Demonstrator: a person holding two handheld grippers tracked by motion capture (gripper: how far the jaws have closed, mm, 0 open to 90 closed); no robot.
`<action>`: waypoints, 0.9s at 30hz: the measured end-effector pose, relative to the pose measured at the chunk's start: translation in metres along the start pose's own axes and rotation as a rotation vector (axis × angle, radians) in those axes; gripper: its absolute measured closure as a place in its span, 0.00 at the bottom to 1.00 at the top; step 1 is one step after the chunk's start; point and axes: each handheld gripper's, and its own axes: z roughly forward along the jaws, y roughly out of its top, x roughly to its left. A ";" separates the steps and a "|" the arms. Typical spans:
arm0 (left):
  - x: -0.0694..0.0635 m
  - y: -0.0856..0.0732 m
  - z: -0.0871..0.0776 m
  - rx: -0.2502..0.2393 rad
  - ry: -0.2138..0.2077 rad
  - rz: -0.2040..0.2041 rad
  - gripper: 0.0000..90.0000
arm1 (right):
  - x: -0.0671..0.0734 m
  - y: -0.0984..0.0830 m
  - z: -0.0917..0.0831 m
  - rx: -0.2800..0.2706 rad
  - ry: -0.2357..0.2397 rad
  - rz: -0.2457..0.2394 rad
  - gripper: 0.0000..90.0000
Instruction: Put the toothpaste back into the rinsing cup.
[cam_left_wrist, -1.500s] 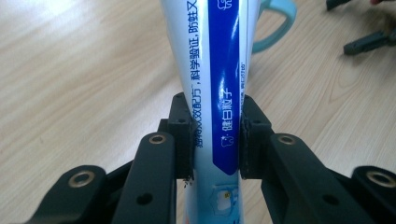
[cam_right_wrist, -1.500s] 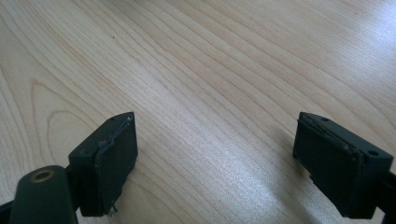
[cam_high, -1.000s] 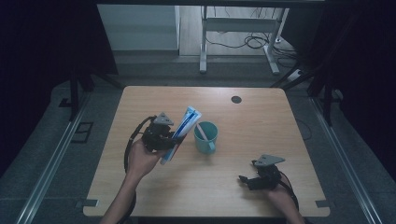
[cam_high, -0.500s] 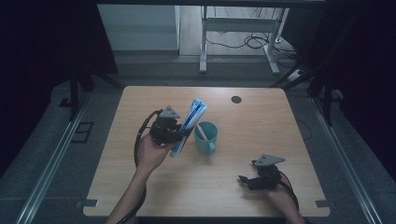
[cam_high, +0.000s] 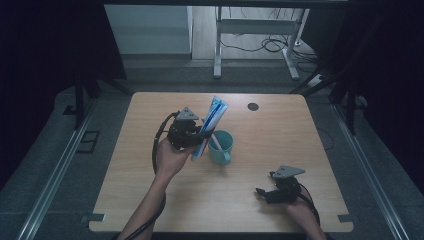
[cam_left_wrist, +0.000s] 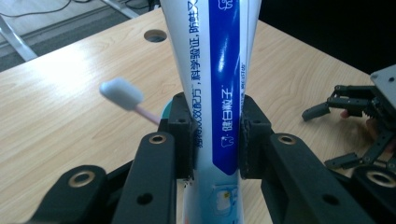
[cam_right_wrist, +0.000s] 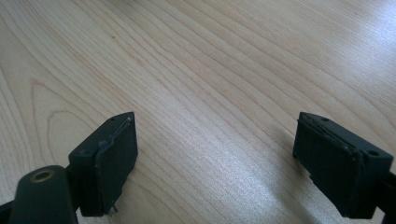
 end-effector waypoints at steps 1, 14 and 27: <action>0.000 0.001 0.001 -0.004 0.000 0.000 0.79 | 0.000 0.000 0.000 0.000 0.000 0.000 0.15; -0.003 0.016 0.013 -0.046 0.013 0.007 0.80 | 0.000 0.000 0.000 0.001 0.001 0.003 0.15; -0.006 0.029 0.030 -0.084 0.010 0.002 0.79 | 0.000 0.000 0.000 0.000 0.000 -0.001 0.15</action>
